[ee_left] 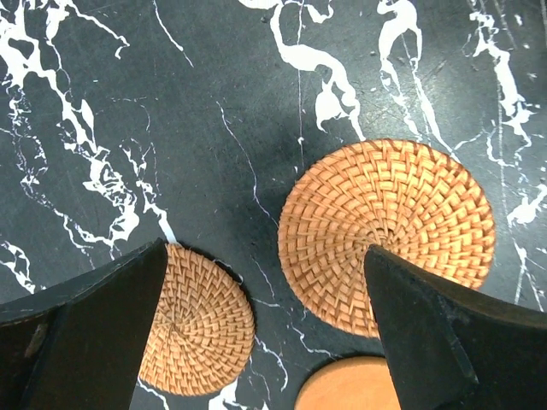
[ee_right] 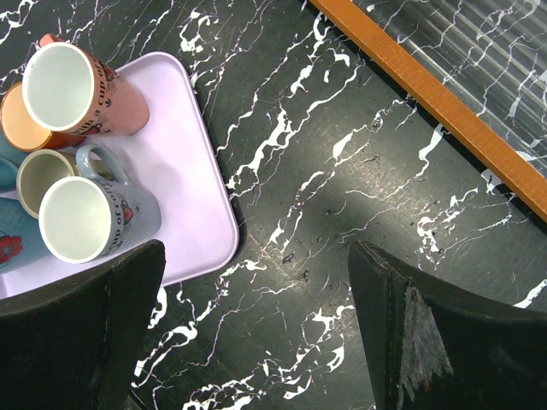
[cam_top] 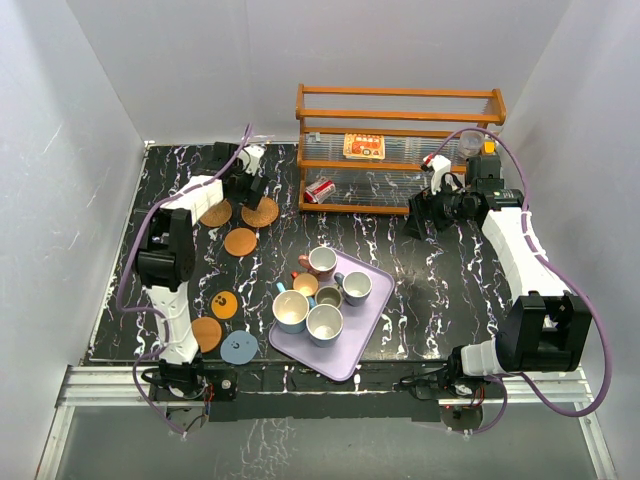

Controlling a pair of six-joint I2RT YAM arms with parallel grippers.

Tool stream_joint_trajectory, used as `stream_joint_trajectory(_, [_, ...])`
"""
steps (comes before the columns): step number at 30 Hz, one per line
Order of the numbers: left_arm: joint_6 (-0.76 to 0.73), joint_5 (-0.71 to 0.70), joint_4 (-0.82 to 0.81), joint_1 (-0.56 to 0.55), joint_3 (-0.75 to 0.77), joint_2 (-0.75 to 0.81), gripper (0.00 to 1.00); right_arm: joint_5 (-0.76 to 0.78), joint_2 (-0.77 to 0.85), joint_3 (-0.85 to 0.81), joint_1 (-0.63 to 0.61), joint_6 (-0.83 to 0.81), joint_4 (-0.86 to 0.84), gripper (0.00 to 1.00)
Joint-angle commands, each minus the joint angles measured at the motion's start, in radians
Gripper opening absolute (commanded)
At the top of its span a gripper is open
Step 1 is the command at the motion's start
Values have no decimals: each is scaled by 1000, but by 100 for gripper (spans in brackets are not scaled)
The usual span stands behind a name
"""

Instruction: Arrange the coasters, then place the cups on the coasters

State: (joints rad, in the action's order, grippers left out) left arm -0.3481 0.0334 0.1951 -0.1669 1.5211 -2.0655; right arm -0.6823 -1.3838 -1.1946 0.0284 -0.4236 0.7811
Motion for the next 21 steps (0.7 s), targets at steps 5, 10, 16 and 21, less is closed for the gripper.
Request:
stream_joint_trajectory(5, [6, 72, 81, 4, -40, 196, 99, -36, 12, -11, 7, -3, -44, 88])
stream_joint_trajectory(10, [-33, 156, 118, 4, -152, 303, 99, -48, 3, -15, 7, 3, -50, 88])
stream_joint_trajectory(16, [-28, 211, 176, 4, -238, 357, 99, -54, -8, -34, 7, 11, -41, 89])
stream_joint_trajectory(21, [-25, 258, 148, 3, -315, 376, 99, -17, 11, -44, 7, 11, -30, 94])
